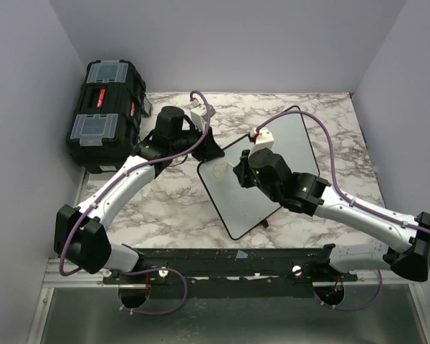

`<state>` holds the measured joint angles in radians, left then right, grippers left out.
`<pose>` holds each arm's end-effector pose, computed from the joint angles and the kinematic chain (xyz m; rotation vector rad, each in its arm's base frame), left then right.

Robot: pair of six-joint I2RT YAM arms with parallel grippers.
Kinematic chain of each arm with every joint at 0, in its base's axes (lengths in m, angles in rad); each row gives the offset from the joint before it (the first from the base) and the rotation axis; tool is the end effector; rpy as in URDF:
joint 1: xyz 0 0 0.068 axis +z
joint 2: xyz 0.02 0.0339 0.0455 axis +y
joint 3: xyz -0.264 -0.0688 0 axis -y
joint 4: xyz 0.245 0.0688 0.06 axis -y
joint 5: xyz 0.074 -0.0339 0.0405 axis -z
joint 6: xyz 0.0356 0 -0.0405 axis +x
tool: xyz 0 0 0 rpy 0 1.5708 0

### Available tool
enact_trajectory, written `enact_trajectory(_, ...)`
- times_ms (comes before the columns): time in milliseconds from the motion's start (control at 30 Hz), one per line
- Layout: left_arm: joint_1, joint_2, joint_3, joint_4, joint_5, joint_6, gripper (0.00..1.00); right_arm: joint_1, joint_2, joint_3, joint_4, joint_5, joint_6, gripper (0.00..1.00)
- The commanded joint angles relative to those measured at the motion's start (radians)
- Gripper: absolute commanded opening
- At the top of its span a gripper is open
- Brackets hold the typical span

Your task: Write a sentence on the whiteboard

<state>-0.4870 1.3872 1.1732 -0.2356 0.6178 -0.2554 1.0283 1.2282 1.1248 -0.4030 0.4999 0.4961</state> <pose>0.2703 -0.1664 0.3349 0.6485 2.0001 -1.0826 0.1557 0.2252 0.3455 -0.2378 2.0254 0.4476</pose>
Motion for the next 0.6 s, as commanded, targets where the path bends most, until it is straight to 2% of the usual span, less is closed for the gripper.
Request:
enact_trajectory(0,-0.025,-0.031,0.043,0.005,0.027,0.018,0.0,-0.001,-0.045,0.03,-0.007,-0.015,-0.02,0.01)
enact_trajectory(200,-0.025,-0.032,0.045,0.008,0.027,0.018,0.0,-0.002,-0.071,0.028,0.015,-0.054,-0.011,0.01)
enact_trajectory(567,-0.028,-0.042,0.04,0.005,0.029,0.018,0.0,-0.002,-0.006,0.036,0.075,-0.065,0.008,0.01)
